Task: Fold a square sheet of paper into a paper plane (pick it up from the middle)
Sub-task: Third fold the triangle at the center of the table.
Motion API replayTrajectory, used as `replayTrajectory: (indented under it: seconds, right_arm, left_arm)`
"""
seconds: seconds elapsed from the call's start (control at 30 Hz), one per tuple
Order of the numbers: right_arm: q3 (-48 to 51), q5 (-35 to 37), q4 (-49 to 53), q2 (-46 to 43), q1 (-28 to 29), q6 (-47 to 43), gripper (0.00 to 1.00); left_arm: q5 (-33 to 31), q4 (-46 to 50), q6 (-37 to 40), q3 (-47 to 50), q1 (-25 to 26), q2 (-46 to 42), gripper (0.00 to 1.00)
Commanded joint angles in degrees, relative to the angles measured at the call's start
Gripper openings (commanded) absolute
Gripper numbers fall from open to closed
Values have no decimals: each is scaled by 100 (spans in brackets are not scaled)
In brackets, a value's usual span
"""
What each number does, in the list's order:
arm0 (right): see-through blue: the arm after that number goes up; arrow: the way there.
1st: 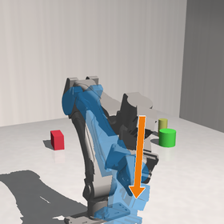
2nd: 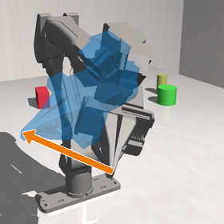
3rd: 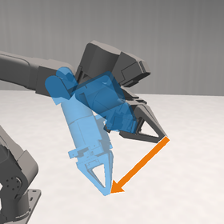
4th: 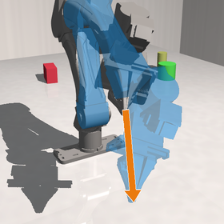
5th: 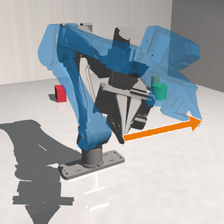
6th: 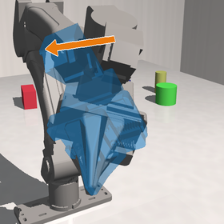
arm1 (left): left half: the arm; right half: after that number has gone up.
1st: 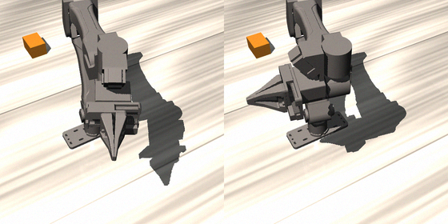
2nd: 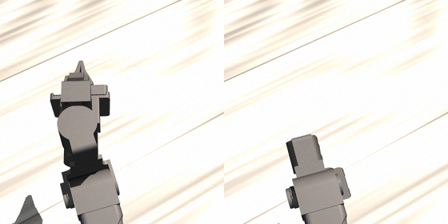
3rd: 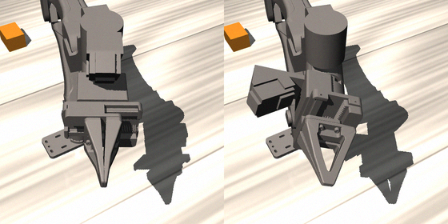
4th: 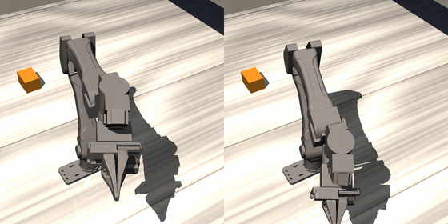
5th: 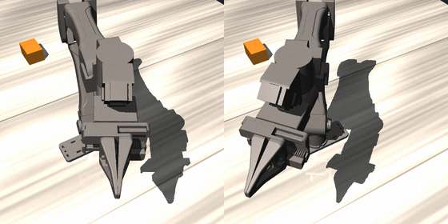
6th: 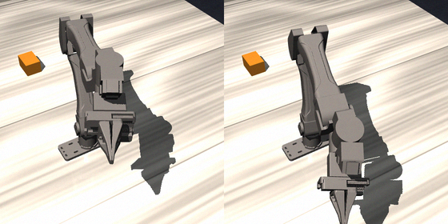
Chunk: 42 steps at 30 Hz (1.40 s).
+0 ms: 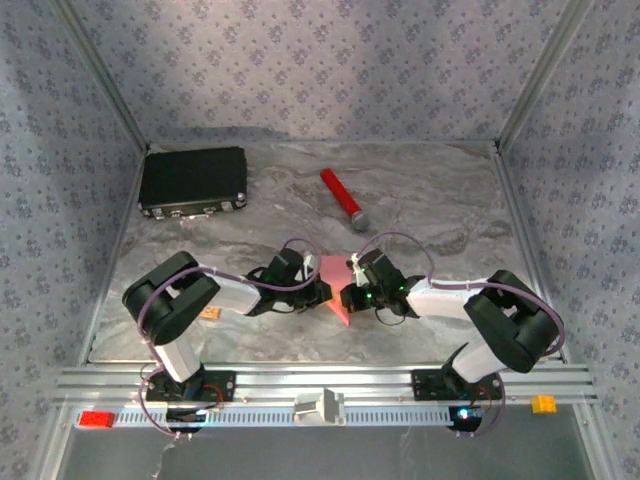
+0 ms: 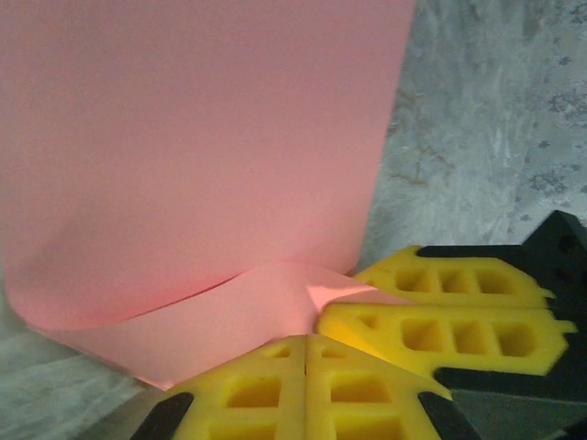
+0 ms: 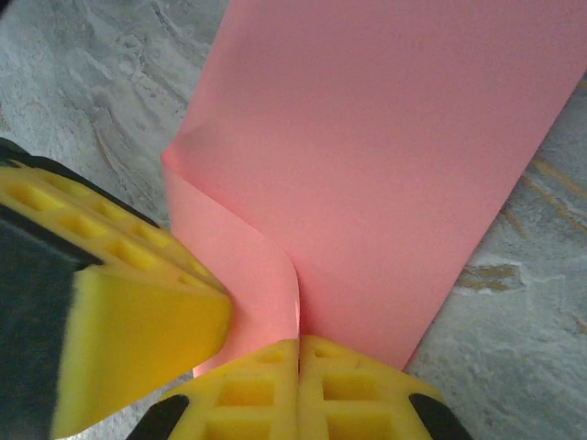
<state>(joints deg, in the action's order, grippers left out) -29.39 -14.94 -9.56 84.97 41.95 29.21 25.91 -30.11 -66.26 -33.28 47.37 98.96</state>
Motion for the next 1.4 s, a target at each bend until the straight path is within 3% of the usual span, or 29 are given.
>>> replayTrajectory:
  seconds: [0.0,0.27,0.53,0.67,0.77,0.9,1.03,1.37]
  right_arm:
    - [83,115,268,6,-39,63,4]
    - [20,39,281,-17,-40,67,8]
    - [-296,253,1076,-603,-235,315,34]
    - [-191,131,1278,-1173,-459,428,40]
    - [-147,-284,1258,-1454,-451,425,36]
    - [-159,-888,1044,-1362,-242,548,21]
    - [-324,-941,1020,-915,192,549,9]
    - [-638,-661,1080,-208,515,477,7]
  left_arm:
    - [-64,117,84,-104,27,180,0]
    - [-84,141,70,-78,30,318,0]
    - [-96,311,162,-144,26,226,0]
    - [-97,326,178,-153,39,216,0]
    - [-102,314,184,-159,35,225,0]
    - [-91,319,184,-170,41,229,0]
    - [-86,319,185,-170,37,247,0]
    - [-69,338,189,-186,35,275,0]
